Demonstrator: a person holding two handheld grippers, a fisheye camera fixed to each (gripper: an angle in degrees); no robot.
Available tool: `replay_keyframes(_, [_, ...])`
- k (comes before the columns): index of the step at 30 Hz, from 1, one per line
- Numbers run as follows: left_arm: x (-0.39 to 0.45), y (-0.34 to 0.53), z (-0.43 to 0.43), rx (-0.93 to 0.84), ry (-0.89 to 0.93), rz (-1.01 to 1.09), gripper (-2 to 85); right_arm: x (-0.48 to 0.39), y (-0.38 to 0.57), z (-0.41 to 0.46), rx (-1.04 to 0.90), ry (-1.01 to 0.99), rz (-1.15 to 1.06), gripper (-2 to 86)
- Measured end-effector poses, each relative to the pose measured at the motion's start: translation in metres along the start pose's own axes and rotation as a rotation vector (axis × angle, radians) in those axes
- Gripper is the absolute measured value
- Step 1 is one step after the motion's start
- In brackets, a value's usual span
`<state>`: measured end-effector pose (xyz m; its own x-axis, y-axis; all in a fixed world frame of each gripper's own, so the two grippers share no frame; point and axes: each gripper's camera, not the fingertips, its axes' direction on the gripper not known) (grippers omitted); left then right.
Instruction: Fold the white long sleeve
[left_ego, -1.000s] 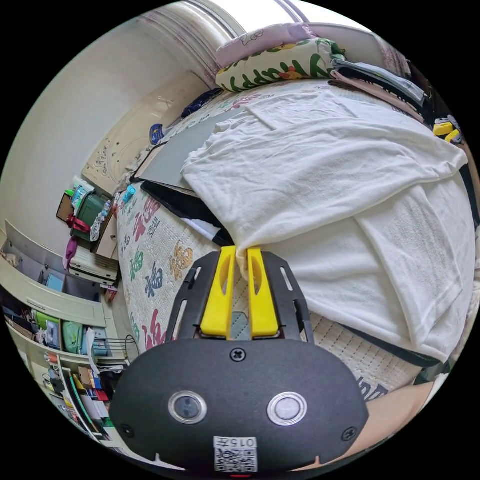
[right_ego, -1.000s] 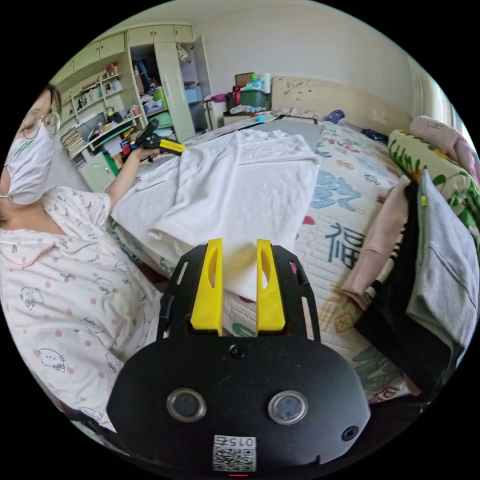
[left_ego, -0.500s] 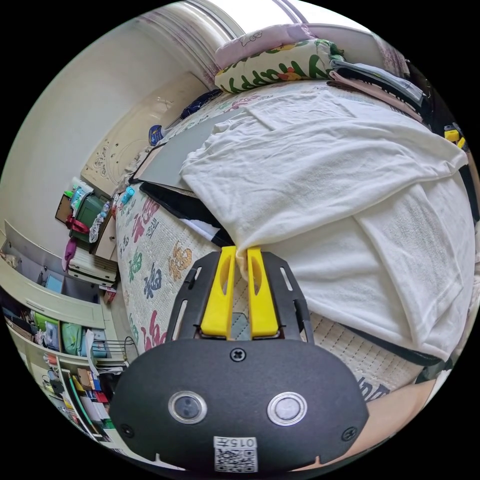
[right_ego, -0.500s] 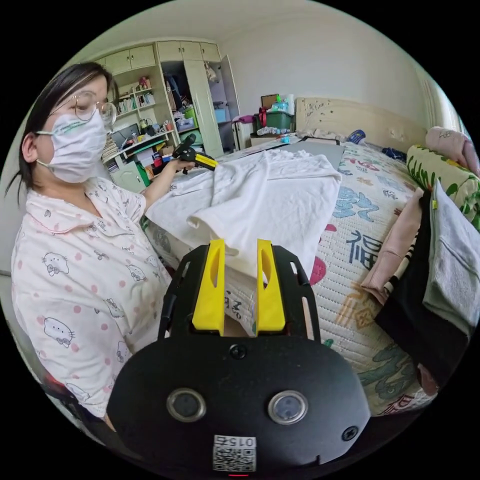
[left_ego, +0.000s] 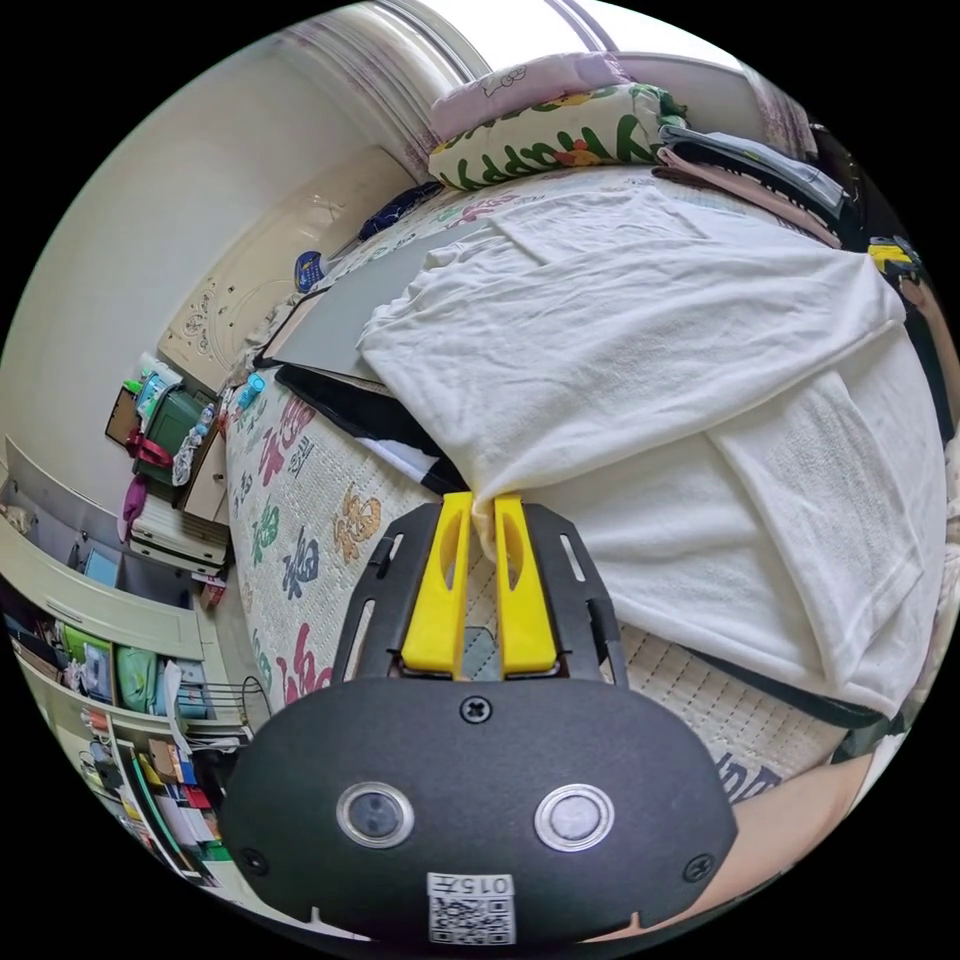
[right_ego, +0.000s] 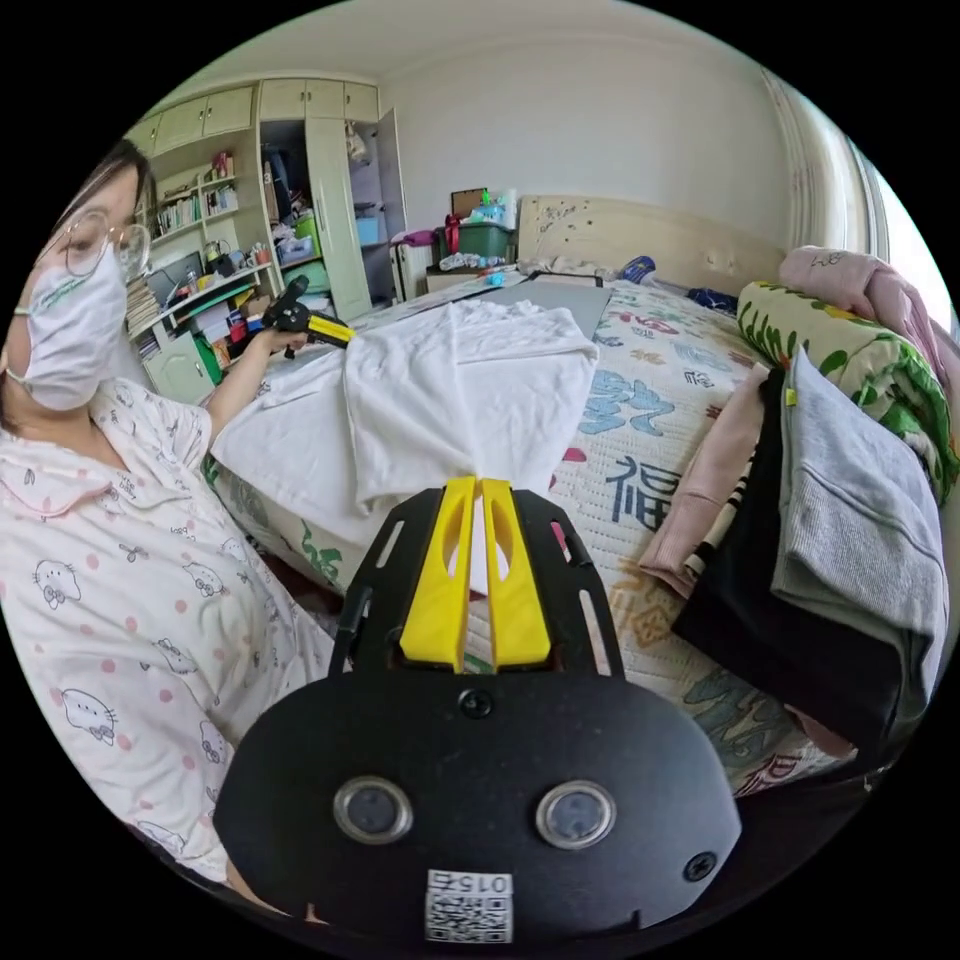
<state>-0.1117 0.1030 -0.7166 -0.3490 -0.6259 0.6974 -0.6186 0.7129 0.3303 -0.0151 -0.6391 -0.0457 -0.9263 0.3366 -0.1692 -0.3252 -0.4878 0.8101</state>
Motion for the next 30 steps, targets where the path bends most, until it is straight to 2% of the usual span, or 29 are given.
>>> replay_keyframes(3, [0.008,0.001,0.004,-0.001,-0.003,0.003,3.7,-0.002,0.001,0.012,-0.108,0.024,-0.007,3.0])
replay_keyframes(6, [0.014,0.003,0.008,0.001,-0.001,0.002,3.7,-0.006,0.006,-0.005,-0.023,0.015,-0.010,5.4])
replay_keyframes(8, [0.020,0.003,0.011,0.001,-0.001,0.003,3.7,-0.027,0.012,-0.019,0.078,-0.072,-0.141,8.0])
replay_keyframes(10, [0.024,0.004,0.014,0.001,0.000,0.003,3.8,-0.053,0.013,-0.018,0.071,-0.147,-0.300,9.1])
replay_keyframes(13, [0.030,0.005,0.018,0.002,0.002,0.003,3.7,-0.084,0.010,-0.001,-0.009,-0.041,-0.404,9.9])
replay_keyframes(15, [0.034,0.006,0.020,0.002,0.001,0.003,3.6,-0.090,0.010,0.007,-0.027,-0.035,-0.420,8.5])
replay_keyframes(17, [0.040,0.008,0.024,0.003,-0.002,0.005,3.3,-0.090,0.012,0.011,-0.056,-0.074,-0.421,0.7])
replay_keyframes(19, [0.045,0.009,0.025,0.006,-0.011,0.016,2.9,-0.091,0.017,0.008,-0.054,-0.077,-0.425,-0.4])
replay_keyframes(21, [0.053,0.010,0.027,0.005,-0.029,0.035,2.5,-0.092,0.021,0.004,-0.060,-0.103,-0.421,-0.7])
replay_keyframes(23, [0.058,0.011,0.031,-0.001,-0.036,0.039,2.3,-0.098,0.024,0.011,-0.154,-0.139,-0.436,-0.8])
replay_keyframes(25, [0.060,0.014,0.034,0.001,-0.029,0.033,2.2,-0.104,0.026,0.019,-0.196,-0.070,-0.447,-0.6])
replay_keyframes(28, [0.062,0.019,0.040,0.005,-0.027,0.024,2.1,-0.105,0.022,0.007,-0.111,-0.080,-0.418,0.7])
replay_keyframes(30, [0.065,0.021,0.043,0.003,-0.031,0.026,2.0,-0.107,0.019,-0.003,-0.041,-0.083,-0.421,5.6])
